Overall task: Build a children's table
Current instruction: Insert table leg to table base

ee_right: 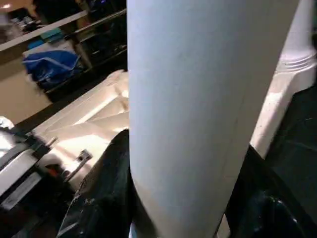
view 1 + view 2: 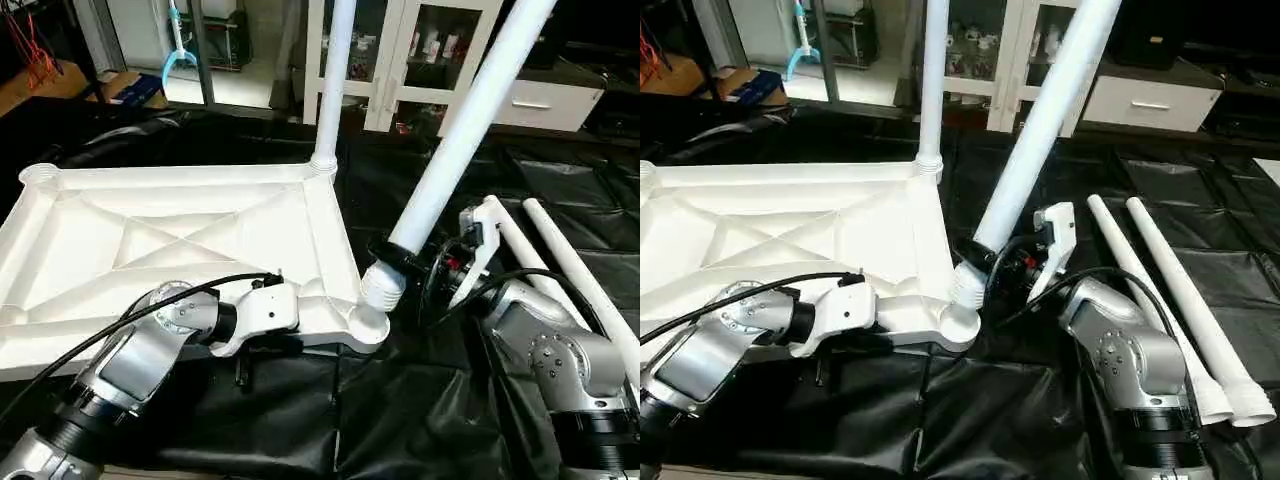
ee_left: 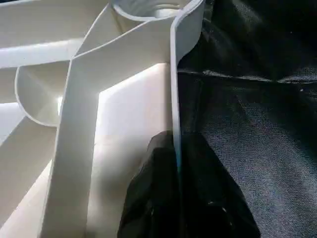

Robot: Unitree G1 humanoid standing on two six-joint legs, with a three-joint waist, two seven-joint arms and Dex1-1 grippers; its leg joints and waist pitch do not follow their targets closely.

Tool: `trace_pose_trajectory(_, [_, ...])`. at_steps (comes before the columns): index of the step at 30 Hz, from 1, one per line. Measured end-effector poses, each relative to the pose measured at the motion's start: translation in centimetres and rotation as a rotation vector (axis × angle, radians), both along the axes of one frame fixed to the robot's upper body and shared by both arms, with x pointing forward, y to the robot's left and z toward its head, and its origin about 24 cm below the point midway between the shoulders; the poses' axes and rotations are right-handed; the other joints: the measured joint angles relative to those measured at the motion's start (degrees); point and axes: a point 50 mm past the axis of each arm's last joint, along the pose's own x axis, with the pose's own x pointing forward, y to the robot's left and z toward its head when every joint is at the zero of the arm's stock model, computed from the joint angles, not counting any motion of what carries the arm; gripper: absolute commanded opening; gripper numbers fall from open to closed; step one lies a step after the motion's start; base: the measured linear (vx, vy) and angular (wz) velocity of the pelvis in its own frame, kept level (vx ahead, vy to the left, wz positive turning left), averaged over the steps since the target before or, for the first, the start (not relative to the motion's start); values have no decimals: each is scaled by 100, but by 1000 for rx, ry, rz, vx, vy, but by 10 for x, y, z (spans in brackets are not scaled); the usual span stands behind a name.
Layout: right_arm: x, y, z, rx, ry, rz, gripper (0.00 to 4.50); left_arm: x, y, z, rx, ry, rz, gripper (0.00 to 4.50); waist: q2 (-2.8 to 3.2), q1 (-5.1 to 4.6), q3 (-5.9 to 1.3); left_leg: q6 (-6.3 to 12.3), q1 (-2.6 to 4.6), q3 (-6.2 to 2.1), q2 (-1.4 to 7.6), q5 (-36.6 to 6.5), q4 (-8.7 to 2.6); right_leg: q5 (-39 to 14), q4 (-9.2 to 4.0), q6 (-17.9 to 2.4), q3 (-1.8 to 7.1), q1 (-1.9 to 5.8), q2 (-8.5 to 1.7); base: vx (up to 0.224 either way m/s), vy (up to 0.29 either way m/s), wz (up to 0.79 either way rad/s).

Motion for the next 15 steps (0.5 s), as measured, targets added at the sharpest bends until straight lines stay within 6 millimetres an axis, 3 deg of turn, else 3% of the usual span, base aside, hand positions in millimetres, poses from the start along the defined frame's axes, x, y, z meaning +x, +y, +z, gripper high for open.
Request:
trace_pose_trajectory(7, [1,2,-19,64,161,48,187,1,-1,-1,-12,2,-7,6,1,7,-1,-10,0,2,0,8,-2,5,2,-7,-1,1,-2,0,0,0])
trace_pose_trajectory(15, [6,0,-21,73,199,57,187,0,-1,1,-17,20,-11,6,-17,21,5,13,-8,9,3,23,-13,4,0,-7,-4,-13,-1,0,0,0])
